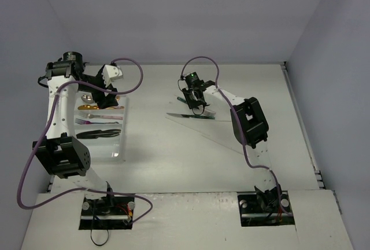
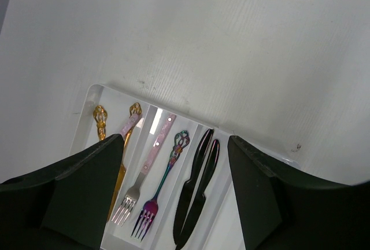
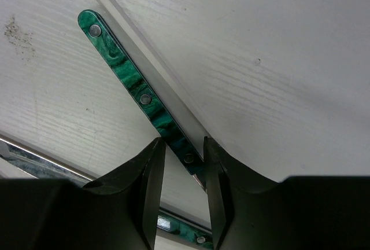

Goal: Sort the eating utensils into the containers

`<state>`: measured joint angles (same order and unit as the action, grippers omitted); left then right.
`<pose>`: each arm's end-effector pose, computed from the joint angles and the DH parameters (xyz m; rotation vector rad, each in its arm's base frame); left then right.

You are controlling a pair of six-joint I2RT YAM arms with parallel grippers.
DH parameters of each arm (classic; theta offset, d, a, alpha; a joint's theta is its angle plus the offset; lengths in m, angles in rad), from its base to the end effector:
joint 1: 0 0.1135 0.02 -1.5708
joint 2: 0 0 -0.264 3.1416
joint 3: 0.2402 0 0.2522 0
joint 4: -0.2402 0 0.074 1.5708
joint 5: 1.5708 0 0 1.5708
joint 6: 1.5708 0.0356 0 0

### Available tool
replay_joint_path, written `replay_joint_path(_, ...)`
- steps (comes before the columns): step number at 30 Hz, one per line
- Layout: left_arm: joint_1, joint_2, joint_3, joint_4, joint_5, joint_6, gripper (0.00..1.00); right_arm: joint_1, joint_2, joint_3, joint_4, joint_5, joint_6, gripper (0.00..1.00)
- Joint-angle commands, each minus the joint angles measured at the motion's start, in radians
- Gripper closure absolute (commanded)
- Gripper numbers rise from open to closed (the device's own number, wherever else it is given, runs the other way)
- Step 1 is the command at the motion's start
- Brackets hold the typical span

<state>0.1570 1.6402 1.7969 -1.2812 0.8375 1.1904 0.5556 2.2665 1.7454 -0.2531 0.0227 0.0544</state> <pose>0.3134 0.0228 0.3861 1.3081 1.8425 -0.4637 0.4336 0.2682 0.1696 -0.5746 2.2903 0.2728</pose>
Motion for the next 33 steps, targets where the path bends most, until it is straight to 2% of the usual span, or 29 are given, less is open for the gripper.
replay_joint_path(1, -0.007, -0.047, 0.005, -0.003, 0.042, 0.012, 0.31, 0.000, 0.008, -0.038, -0.035, -0.013, 0.010, 0.71)
replay_joint_path(5, -0.007, -0.046, 0.004, -0.003, 0.043, 0.009, 0.31, 0.007, -0.004, -0.059, -0.037, -0.047, 0.008, 0.77)
replay_joint_path(9, -0.007, -0.036, 0.022, -0.003, 0.055, -0.014, 0.31, 0.028, -0.008, -0.060, -0.037, -0.047, 0.007, 0.99)
replay_joint_path(15, -0.007, -0.034, 0.041, 0.005, 0.104, -0.076, 0.31, 0.056, -0.079, -0.029, -0.047, -0.034, 0.013, 1.00)
replay_joint_path(19, -0.007, -0.034, 0.062, 0.047, 0.145, -0.210, 0.31, 0.068, -0.169, -0.017, -0.066, -0.030, 0.035, 1.00)
replay_joint_path(23, -0.007, -0.036, 0.070, 0.192, 0.181, -0.509, 0.31, 0.094, -0.257, -0.004, -0.066, 0.020, 0.054, 1.00)
replay_joint_path(26, -0.006, -0.049, 0.026, 0.390, 0.188, -0.932, 0.31, 0.106, -0.300, 0.047, -0.064, 0.025, 0.076, 1.00)
replay_joint_path(29, -0.005, -0.092, -0.080, 0.709, 0.166, -1.263, 0.31, 0.111, -0.318, 0.109, -0.064, 0.000, 0.115, 1.00)
replay_joint_path(31, -0.004, -0.148, -0.275, 0.981, 0.149, -1.529, 0.28, 0.116, -0.320, 0.160, -0.060, -0.013, 0.135, 1.00)
replay_joint_path(32, -0.005, -0.174, -0.335, 1.101, 0.137, -1.644, 0.26, 0.118, -0.318, 0.180, -0.058, -0.044, 0.143, 1.00)
replay_joint_path(33, -0.009, -0.217, -0.402, 1.235, 0.095, -1.791, 0.19, 0.124, -0.315, 0.211, -0.055, -0.067, 0.157, 1.00)
